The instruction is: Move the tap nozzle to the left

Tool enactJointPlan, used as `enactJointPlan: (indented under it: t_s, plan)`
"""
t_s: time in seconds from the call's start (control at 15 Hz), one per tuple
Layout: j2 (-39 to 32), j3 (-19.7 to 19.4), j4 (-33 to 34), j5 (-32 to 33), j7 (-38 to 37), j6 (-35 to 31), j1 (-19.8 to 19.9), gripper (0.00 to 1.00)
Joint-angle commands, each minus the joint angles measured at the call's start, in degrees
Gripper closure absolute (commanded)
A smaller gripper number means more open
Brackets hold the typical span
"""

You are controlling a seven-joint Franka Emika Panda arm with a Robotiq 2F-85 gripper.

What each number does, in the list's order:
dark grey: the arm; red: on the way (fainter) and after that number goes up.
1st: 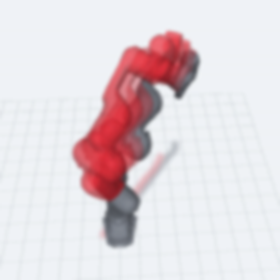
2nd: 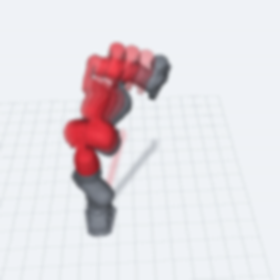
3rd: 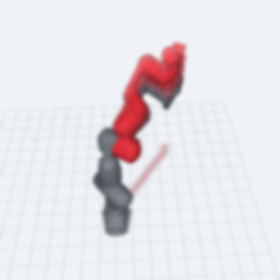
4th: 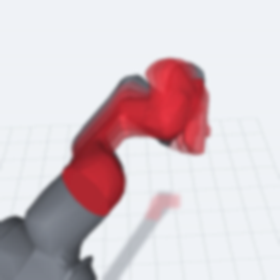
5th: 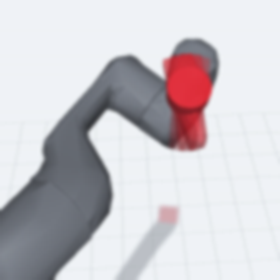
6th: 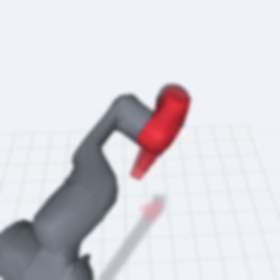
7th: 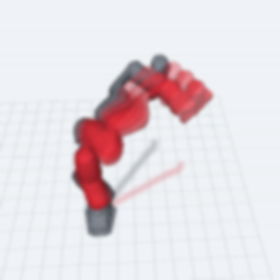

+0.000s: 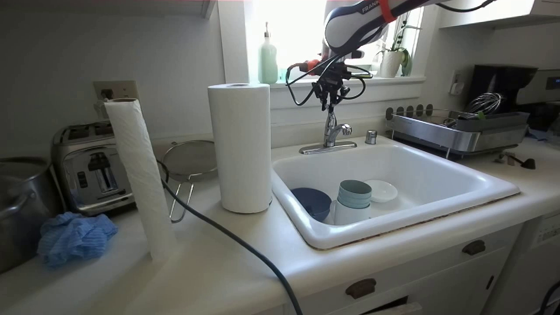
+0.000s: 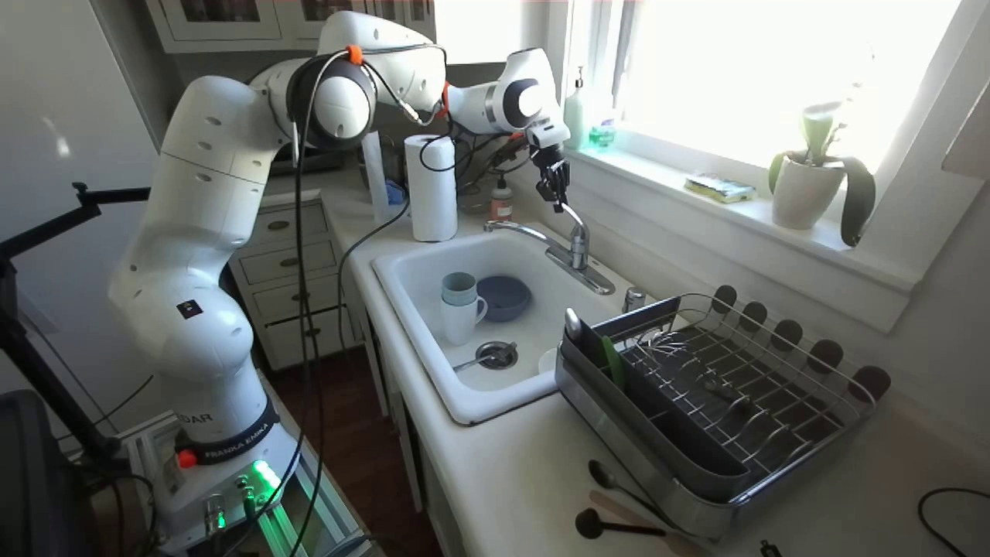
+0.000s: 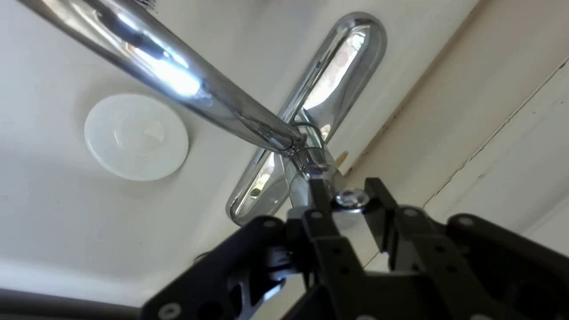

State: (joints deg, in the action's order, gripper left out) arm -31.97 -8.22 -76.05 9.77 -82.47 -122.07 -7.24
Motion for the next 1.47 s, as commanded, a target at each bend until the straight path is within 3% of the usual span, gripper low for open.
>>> enactJointPlan:
  t_s: [0.0,0.47,1.27,1.33,1.4]
  plan:
    - [-3.49,0.81,6.82,-0.27,-3.63,3.12,-1.50,0.93]
    - [-6.06,0.64,14.74,-1.41,-3.73,7.09,0.27,0.93]
    - [-8.82,0.28,21.29,-1.76,-5.72,9.31,2.44,0.93]
    - [-8.91,0.55,21.70,-2.05,-5.39,10.16,2.65,0.81]
    - [-9.12,0.68,22.17,-2.21,-5.21,10.78,2.73,0.50]
